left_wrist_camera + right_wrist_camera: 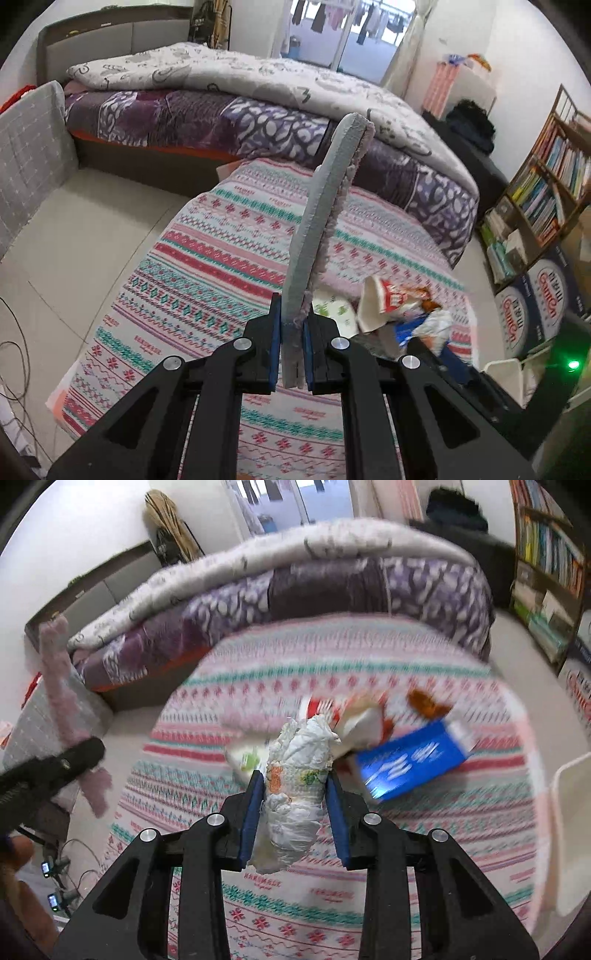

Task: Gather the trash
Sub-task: 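Drop the white bundle into the bin with right tool while left tool carries the strip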

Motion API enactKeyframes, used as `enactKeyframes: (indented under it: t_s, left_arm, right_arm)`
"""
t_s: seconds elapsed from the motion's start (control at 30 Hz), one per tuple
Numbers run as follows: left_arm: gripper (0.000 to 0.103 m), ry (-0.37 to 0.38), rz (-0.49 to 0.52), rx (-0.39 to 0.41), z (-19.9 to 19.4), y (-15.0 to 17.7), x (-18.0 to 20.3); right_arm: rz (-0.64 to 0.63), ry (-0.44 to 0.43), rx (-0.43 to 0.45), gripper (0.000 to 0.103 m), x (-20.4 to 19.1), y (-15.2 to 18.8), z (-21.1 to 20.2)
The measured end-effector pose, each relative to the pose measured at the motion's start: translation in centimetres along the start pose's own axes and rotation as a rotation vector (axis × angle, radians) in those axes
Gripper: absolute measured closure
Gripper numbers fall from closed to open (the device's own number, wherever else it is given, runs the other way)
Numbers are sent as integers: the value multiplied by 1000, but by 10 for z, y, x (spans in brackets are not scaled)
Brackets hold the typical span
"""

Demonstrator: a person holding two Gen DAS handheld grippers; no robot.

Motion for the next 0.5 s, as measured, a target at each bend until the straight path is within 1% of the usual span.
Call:
enactKeyframes:
  t_s: [0.07,0.2,0.37,0.5]
  left_arm:
    - [93,9,-3,26,-5,1,7]
    - [93,19,9,71,-12,4,22]
    - [93,30,20,123,-15,14,47]
    - [93,33,59,144,-13,30,75]
  right_arm:
    - [-15,18,48,71,7,-8,-13]
    - [-22,44,115,71,23,-17,-36]
    - [-47,107,207,70,48,-20,-63]
    - [-49,154,248,70,74,-17,-75]
Point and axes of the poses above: each gripper's, at about its wrist camera, not at the fingertips, and z roughly the way its jaws point, x to its right, y to its underside, the point moved 2 cm from there along z, roughly the way its jaws point, and after that the axes turned 1 degree about -z, right-handed, at the moved point
